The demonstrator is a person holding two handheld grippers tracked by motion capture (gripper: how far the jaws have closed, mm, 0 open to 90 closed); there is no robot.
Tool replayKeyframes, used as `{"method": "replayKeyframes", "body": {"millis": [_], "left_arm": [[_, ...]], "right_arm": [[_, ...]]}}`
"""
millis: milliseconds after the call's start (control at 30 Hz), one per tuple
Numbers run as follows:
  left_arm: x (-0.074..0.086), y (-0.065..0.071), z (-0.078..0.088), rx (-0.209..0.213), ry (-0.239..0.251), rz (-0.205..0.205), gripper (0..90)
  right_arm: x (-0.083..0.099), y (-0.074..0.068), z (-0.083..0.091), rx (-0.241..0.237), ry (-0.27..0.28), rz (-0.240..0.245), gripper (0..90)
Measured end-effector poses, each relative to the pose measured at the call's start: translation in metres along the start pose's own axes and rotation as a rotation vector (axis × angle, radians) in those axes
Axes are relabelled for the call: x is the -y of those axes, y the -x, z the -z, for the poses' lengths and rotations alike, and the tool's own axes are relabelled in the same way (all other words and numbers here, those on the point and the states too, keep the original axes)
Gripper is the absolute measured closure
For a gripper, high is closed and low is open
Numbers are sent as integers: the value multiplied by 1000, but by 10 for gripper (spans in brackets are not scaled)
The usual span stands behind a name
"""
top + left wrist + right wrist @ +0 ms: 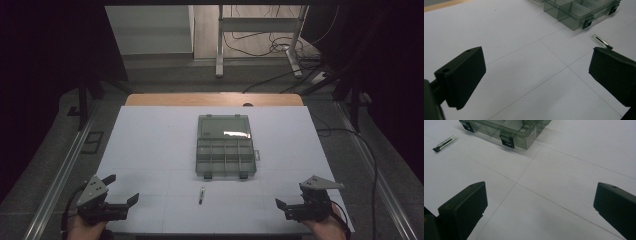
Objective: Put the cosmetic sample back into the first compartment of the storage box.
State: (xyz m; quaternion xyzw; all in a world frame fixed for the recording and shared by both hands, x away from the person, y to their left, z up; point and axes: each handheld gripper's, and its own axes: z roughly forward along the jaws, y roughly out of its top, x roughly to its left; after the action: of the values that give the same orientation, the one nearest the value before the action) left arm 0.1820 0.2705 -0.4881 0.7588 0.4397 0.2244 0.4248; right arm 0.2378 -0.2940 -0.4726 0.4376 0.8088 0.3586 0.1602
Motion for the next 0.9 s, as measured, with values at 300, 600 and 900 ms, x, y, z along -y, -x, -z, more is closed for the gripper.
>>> {"method": "replayKeyframes", "body": {"millis": [300,600,900], "left_arm": [[0,0,0,-1,-5,-4,17],[0,1,-1,-2,-8,-5,18],[-1,0,-1,-2,-15,-8,19]], "right_arm": [[-4,-4,-1,-37,30,-4,0],[-12,-13,-10,-98,42,34,0],[-16,-22,-18,-141,28,70,0]]}}
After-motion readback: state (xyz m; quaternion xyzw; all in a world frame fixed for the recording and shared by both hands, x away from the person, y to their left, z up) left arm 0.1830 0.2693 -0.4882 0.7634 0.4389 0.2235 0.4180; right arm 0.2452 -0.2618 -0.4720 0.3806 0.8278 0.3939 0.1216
